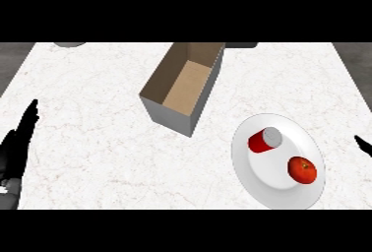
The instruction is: Pick the tomato from the plate and place it in the cardboard box
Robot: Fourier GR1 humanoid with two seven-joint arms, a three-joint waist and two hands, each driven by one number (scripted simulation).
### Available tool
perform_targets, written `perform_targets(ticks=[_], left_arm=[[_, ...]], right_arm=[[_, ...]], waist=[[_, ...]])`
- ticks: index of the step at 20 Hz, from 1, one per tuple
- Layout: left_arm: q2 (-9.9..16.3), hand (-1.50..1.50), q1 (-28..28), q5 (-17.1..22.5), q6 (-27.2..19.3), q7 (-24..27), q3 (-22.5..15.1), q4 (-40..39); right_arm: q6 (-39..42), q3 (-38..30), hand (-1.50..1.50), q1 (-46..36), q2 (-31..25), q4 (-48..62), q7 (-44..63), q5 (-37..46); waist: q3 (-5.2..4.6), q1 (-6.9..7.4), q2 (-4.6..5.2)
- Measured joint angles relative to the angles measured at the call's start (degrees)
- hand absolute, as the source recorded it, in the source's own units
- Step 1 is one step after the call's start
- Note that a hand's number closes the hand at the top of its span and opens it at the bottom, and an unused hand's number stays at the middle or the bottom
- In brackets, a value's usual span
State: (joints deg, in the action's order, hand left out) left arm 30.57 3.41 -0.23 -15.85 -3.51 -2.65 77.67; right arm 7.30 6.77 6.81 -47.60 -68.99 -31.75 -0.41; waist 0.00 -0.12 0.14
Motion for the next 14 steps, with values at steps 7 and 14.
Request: perform_targets(ticks=[7,14], left_arm=[[-0.35,0.00,1.86,-0.77,0.96,-0.31,0.29,-1.31],[-1.08,0.00,2.66,-2.39,1.20,-2.57,0.37,0.12]], right_arm=[[7.13,6.13,-1.50,-6.85,-5.19,-2.74,11.51,8.06],[16.79,11.27,-1.50,-15.73,-2.93,-1.71,22.47,13.36]], waist=[[-0.06,0.77,0.01],[-0.03,0.95,-0.03]])
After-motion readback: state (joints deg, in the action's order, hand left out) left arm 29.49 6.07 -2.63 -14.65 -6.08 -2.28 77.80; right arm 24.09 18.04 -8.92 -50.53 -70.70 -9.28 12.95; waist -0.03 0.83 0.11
